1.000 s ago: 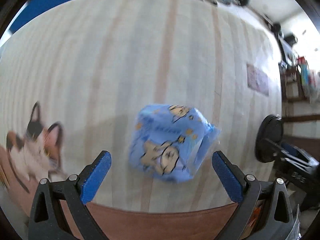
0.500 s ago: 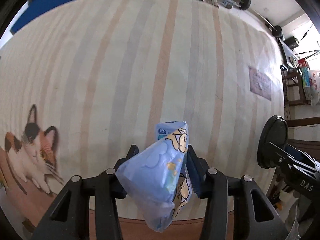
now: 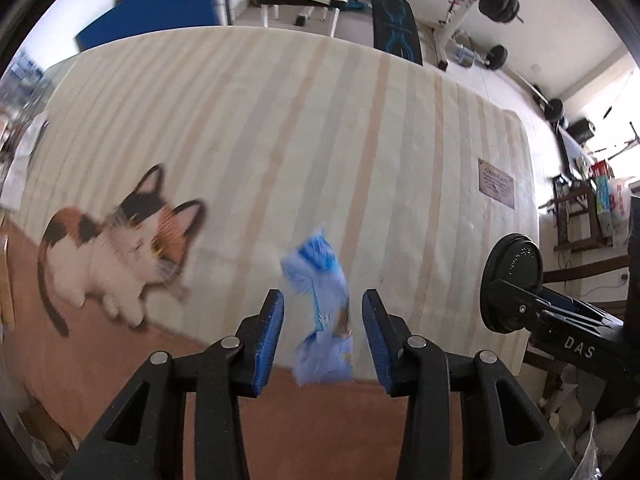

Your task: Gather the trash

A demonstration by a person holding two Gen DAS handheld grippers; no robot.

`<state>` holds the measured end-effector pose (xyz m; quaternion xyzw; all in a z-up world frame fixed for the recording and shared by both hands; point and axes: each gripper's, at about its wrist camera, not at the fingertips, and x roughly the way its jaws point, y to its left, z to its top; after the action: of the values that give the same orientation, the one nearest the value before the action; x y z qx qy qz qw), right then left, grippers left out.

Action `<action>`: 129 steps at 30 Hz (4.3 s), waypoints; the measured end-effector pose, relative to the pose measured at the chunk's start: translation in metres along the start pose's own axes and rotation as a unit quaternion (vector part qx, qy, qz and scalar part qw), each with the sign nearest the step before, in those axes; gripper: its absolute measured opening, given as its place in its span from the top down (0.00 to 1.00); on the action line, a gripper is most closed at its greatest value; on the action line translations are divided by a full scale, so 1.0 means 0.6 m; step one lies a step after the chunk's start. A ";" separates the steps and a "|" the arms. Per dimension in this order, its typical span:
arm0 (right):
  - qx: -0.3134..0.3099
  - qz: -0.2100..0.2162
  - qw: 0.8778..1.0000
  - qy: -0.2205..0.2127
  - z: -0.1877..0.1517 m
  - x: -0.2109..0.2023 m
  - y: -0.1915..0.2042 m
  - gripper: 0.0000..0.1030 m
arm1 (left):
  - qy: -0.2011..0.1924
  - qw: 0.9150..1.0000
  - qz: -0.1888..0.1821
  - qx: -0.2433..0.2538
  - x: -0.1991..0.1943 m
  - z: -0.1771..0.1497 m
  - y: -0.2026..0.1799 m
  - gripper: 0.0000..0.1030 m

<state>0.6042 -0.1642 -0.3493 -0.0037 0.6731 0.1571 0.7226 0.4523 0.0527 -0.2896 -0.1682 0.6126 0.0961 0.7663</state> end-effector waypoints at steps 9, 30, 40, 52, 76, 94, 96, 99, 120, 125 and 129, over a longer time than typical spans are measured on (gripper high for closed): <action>-0.064 0.010 0.998 -0.008 -0.112 -0.042 0.104 0.18 | -0.040 0.997 -0.001 -0.069 -0.082 -0.123 0.110 0.64; -0.009 -0.033 0.999 0.026 -0.071 0.045 0.007 0.17 | 0.059 0.987 -0.079 -0.127 0.082 -0.050 0.144 0.52; -0.009 -0.035 0.998 0.051 -0.021 0.082 -0.016 0.17 | 0.049 0.994 -0.042 -0.088 0.121 -0.004 0.099 0.75; -0.025 -0.018 0.999 0.035 0.003 0.049 0.001 0.17 | -0.016 0.997 -0.006 -0.080 0.029 -0.024 0.090 0.86; -0.239 0.079 0.966 0.067 -0.562 -0.020 0.342 0.17 | -0.107 0.957 0.045 -0.266 -0.224 -0.605 0.380 0.85; -0.354 -0.007 0.911 0.212 -0.910 0.499 0.474 0.17 | 0.053 0.856 -0.068 -0.510 0.289 -1.008 0.666 0.84; -0.362 -0.013 0.907 0.213 -0.895 0.564 0.491 0.17 | 0.060 0.849 -0.075 -0.520 0.353 -1.026 0.679 0.83; -0.371 -0.018 0.901 0.226 -0.891 0.657 0.517 0.17 | 0.074 0.833 -0.106 -0.538 0.440 -1.053 0.695 0.82; -0.462 -0.041 0.850 0.249 -0.920 0.754 0.568 0.00 | 0.059 0.833 0.114 -0.538 0.384 -1.125 0.712 0.04; -0.490 -0.066 0.849 0.186 -0.911 0.644 0.549 0.00 | 0.044 0.836 0.120 -0.533 0.284 -1.112 0.671 0.04; -0.497 -0.064 0.849 0.165 -0.906 0.527 0.535 0.00 | 0.038 0.844 0.114 -0.523 0.194 -1.091 0.619 0.04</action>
<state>0.0157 0.0931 -0.6420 -0.4319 0.6127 0.4209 0.5108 -0.2452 0.1435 -0.5810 -0.4767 0.5148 0.4821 0.5247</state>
